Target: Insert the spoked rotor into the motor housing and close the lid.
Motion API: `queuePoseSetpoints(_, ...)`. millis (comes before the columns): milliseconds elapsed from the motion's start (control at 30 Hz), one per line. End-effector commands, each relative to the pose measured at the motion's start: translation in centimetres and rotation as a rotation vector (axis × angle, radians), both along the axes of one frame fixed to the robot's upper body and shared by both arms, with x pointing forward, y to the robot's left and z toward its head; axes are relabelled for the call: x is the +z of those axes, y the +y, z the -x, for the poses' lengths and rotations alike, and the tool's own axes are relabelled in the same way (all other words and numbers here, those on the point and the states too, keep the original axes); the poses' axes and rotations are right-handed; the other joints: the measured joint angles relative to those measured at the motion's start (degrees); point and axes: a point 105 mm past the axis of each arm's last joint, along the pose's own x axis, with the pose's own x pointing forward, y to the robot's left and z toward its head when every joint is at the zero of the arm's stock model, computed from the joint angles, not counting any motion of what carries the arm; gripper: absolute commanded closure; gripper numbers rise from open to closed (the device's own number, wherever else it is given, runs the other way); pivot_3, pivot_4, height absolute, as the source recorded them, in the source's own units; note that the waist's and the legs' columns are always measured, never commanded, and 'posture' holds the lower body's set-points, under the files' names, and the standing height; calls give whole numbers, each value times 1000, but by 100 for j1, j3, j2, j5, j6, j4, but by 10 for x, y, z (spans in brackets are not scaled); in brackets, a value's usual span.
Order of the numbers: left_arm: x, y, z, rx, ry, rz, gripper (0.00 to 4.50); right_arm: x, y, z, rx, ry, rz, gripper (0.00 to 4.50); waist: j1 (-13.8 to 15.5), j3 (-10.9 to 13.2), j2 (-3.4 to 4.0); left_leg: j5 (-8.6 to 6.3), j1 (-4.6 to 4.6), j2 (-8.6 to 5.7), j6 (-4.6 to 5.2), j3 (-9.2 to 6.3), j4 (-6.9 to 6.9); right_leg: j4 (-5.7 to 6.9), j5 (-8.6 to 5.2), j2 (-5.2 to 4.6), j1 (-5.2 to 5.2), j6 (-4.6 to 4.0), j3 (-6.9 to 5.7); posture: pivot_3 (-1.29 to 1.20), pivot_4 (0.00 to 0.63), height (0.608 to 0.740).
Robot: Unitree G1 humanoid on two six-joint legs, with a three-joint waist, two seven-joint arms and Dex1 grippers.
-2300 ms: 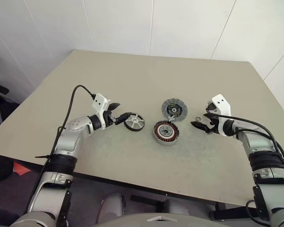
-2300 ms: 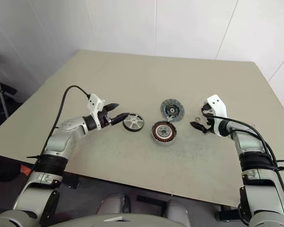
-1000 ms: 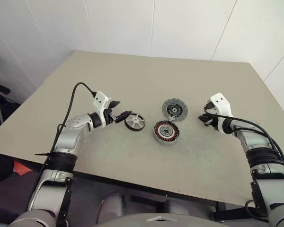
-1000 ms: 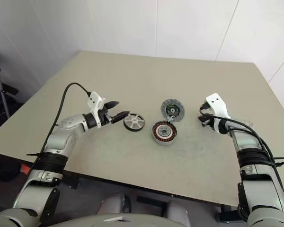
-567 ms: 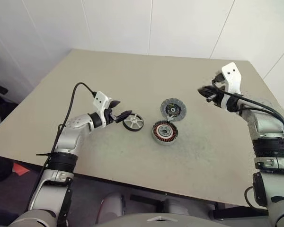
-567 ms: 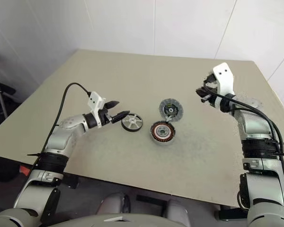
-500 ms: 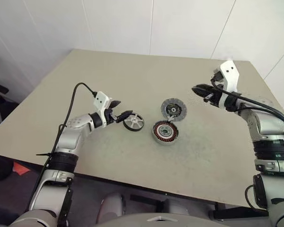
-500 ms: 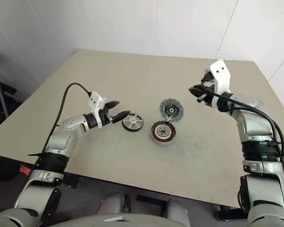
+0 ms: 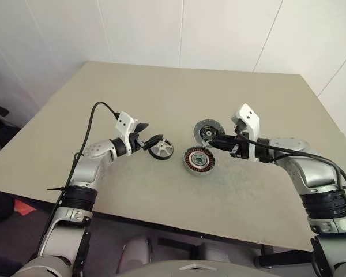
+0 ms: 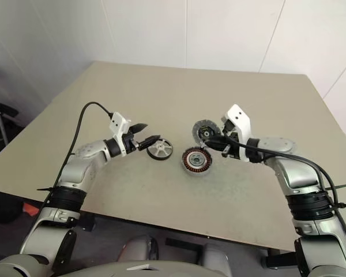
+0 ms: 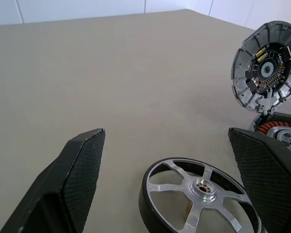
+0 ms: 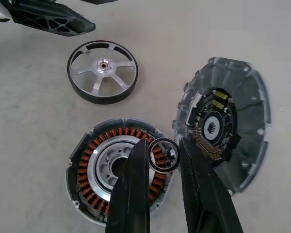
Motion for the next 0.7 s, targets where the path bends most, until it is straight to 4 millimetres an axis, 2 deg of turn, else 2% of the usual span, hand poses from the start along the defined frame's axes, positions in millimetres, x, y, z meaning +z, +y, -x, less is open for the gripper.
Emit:
queuePoseSetpoints(33, 14, 3, -5, 14, -57, 6, 198, 11, 23, 1, 60, -27, -31, 3935, 2, 0, 0, 2, 0, 1, -3, 0, -3, 0, 0, 1, -2, 0, 0, 0, 0, 740)
queuePoseSetpoints(167, 15, 5, -4, 20, -60, 5, 198, 0, 39, 9, 100, 10, -27, 3935, 22, 0, 0, 4, 0, 0, -7, -2, -8, -1, 0, 2, 0, 0, -1, 0, 0, 740)
queuePoseSetpoints(267, 14, 7, -3, 24, -60, 3, 198, -13, 43, 13, 106, 43, 0, 3935, 18, 0, -1, 6, -1, -2, -10, -1, -8, -3, 0, 1, 1, 0, 0, 0, 0, 740)
queuePoseSetpoints(433, 15, 9, -2, 27, -61, -1, 198, -30, 32, 7, 58, 66, 62, 3935, 16, 0, -1, 13, 0, -1, -23, -2, -8, -2, 0, 1, 0, 0, 0, 0, 0, 740)
queuePoseSetpoints(700, 14, 8, 0, 22, -57, -5, 198, -41, 15, 2, 17, 79, 100, 3935, 12, 0, -1, 15, 3, -1, -26, -2, -9, -2, 0, 1, 2, 0, 0, 0, 0, 740)
